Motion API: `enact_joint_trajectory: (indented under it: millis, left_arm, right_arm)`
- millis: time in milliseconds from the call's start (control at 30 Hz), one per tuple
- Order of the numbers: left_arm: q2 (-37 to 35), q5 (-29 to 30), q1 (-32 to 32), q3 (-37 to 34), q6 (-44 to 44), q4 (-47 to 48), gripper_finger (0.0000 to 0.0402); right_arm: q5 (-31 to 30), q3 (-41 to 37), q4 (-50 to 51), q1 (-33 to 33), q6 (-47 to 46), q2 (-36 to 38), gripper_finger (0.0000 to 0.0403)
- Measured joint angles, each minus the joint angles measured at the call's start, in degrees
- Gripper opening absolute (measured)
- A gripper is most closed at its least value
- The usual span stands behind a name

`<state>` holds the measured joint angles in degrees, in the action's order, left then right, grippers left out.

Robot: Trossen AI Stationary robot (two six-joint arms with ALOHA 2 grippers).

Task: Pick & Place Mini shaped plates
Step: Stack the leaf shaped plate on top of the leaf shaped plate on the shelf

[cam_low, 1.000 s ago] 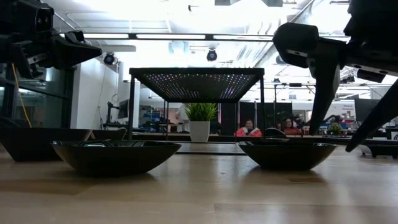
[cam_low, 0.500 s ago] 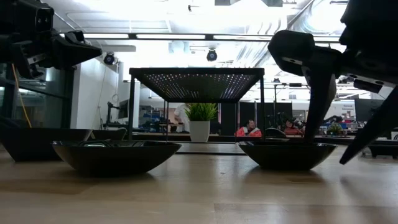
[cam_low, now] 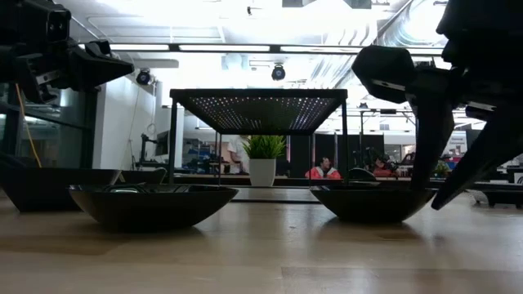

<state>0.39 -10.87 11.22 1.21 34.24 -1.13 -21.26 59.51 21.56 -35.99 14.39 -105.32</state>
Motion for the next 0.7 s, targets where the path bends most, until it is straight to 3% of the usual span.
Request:
enact_joint_trajectory:
  millis: [300,700]
  left_arm:
    - [0.0,0.0,0.0,0.0,0.0,0.0,0.0001]
    - [0.0,0.0,0.0,0.0,0.0,0.0,0.0001]
  right_arm:
    - [0.3,0.0,0.0,0.0,0.0,0.0,0.0004]
    - [-2.5,2.3,1.8,0.0,-1.9,0.6,0.0002]
